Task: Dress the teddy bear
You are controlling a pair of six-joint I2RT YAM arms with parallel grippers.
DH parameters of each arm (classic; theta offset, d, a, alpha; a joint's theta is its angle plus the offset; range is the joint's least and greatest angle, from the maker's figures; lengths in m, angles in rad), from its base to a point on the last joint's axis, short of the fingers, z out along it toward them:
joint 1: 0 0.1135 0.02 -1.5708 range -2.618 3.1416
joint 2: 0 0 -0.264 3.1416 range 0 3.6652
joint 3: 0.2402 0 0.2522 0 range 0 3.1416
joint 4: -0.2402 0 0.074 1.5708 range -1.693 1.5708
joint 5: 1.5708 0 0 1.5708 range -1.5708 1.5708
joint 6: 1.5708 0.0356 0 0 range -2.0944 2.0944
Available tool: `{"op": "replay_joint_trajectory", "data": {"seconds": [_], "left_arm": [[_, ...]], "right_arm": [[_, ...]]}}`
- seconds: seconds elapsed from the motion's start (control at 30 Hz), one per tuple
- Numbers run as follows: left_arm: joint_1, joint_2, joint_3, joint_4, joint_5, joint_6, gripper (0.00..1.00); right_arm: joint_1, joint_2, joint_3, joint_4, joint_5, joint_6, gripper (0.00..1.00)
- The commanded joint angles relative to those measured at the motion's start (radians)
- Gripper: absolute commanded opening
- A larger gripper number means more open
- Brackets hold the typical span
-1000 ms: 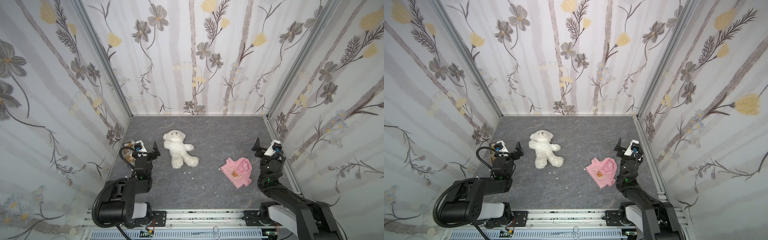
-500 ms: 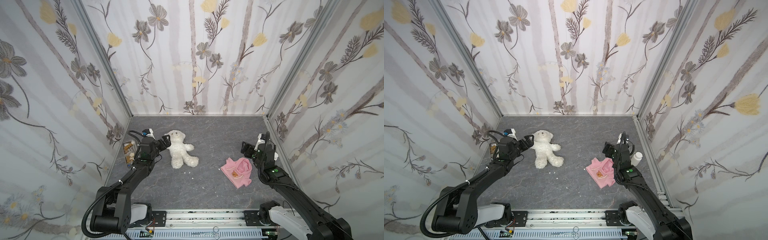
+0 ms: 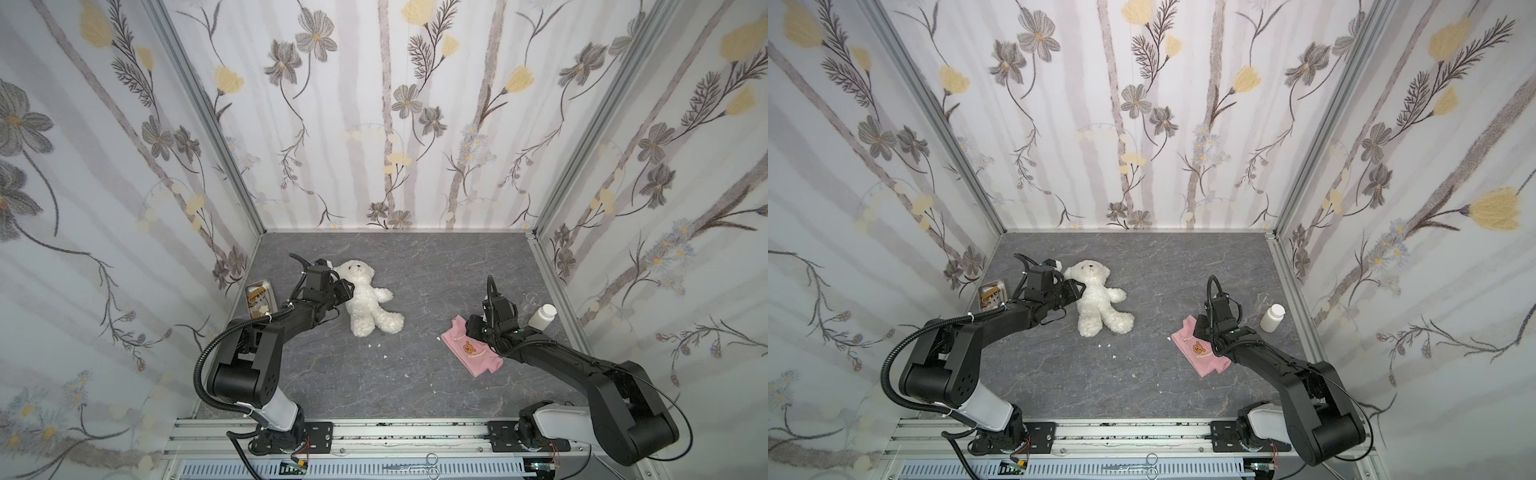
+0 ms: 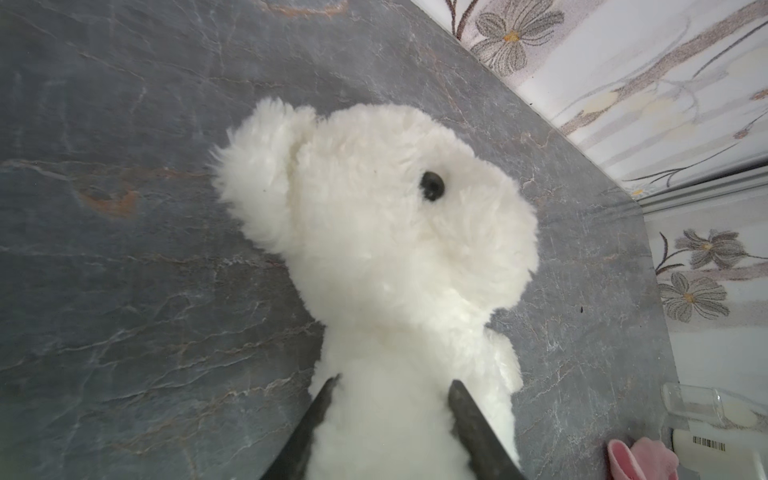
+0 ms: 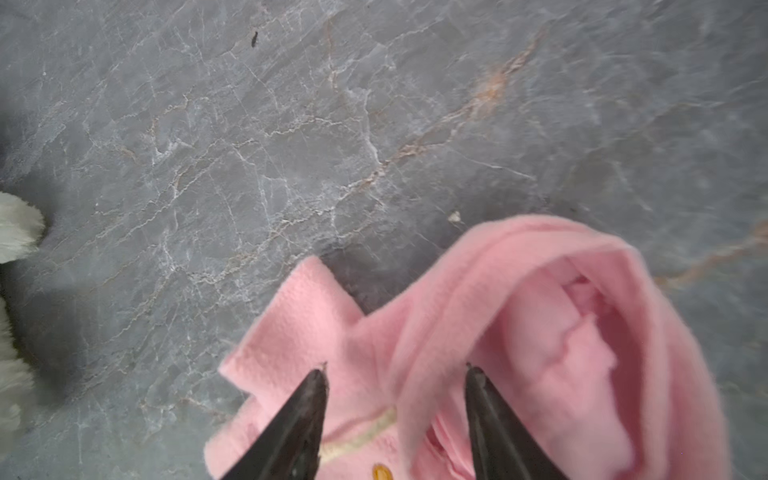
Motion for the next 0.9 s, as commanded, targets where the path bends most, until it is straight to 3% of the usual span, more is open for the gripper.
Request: {"op": "replay_joint_trajectory", "data": {"seconds": [0.0,0.07,0.13,0.3,0.43,0.47,0.57,0.7,0.77,0.87], "left_arm": [[-0.032,-0.018,-0.035,0.075,-0.001,-0.074,0.25],[-0.086,-0.044,-0.067,0.137,-0.018,-0.151,0.13],[-0.157,-0.054,-0.082,0.193,-0.061,-0.239,0.0],[-0.385,0.031,-0.034,0.305,-0.221,-0.439,0.0],[-0.513,0.145,0.06,0.315,-0.28,-0.465,0.02],[-0.528,0.174,0.085,0.315,-0.259,-0.458,0.09],[-0.53,0.205,0.122,0.315,-0.17,-0.401,0.49],[-0.473,0.065,0.032,0.311,-0.151,-0.255,0.82],[-0.394,-0.055,-0.053,0.297,-0.15,-0.21,0.9],[-0.227,-0.219,-0.147,0.193,-0.181,-0.177,0.91]], "right_arm": [[-0.01,0.072,0.038,0.09,0.012,0.009,0.32],[-0.013,0.058,0.047,0.092,0.043,-0.012,0.12],[-0.03,0.004,0.066,0.078,0.065,-0.046,0.0],[-0.089,-0.177,0.149,0.019,0.005,-0.185,0.0],[-0.097,-0.265,0.275,-0.107,-0.03,-0.289,0.0],[-0.097,-0.286,0.307,-0.121,-0.056,-0.323,0.0],[-0.09,-0.319,0.421,-0.167,-0.138,-0.368,0.0],[-0.009,-0.273,0.621,-0.286,-0.197,-0.426,0.0],[0.067,-0.225,0.708,-0.338,-0.208,-0.445,0.0],[0.198,-0.135,0.808,-0.396,-0.214,-0.467,0.0]]}}
